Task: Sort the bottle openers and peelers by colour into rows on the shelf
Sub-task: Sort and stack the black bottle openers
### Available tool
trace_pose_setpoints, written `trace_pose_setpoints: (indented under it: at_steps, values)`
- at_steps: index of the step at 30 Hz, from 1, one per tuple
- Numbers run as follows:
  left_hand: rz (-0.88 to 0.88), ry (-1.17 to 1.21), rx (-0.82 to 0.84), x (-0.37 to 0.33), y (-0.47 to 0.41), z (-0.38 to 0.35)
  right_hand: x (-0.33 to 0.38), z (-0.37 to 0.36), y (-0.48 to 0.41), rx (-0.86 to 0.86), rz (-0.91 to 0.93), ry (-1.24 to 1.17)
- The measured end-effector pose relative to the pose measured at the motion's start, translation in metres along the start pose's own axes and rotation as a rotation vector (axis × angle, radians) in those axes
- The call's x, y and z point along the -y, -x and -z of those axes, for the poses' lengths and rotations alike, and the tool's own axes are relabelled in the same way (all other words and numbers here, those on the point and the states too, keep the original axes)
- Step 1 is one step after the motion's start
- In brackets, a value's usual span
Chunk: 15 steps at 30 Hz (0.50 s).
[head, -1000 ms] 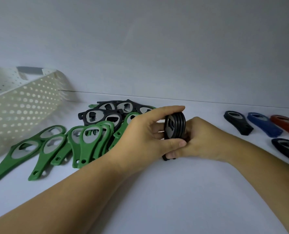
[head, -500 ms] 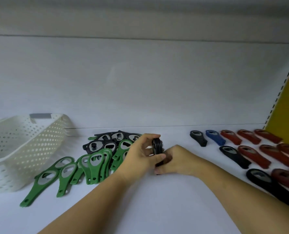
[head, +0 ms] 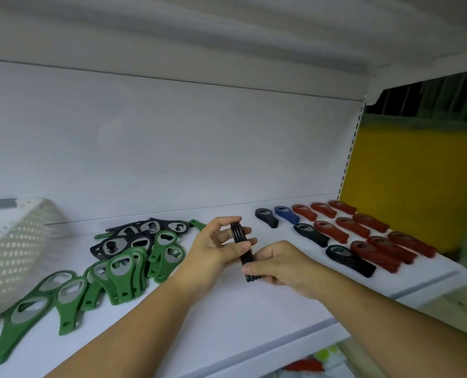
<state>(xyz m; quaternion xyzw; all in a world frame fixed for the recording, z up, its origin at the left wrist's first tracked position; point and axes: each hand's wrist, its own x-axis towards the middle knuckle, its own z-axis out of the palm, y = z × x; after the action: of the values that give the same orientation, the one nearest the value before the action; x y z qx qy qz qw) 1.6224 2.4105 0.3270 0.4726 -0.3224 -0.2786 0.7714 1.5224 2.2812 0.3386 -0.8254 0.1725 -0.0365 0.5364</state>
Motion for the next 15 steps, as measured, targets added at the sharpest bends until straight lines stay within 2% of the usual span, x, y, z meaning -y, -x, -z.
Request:
trace_pose_setpoints:
  at_steps: [4,7,9,12,15]
  values:
    - [0.023,0.181,-0.007,0.003,-0.003,-0.007,0.009,0.012,0.002,-0.052,0.003,0.069]
    - [0.083,0.197,0.017,0.005,-0.006,-0.005,0.011,0.021,-0.001,-0.087,-0.039,0.148]
    - [0.143,0.09,0.03,0.008,-0.008,0.0,0.011,0.029,-0.004,-0.121,-0.089,0.229]
    - [0.217,-0.18,-0.058,0.012,-0.012,0.011,0.011,0.05,-0.017,-0.229,-0.213,0.403]
    - [0.236,-0.262,-0.122,0.018,-0.019,0.023,0.004,0.076,-0.031,-0.335,-0.346,0.553]
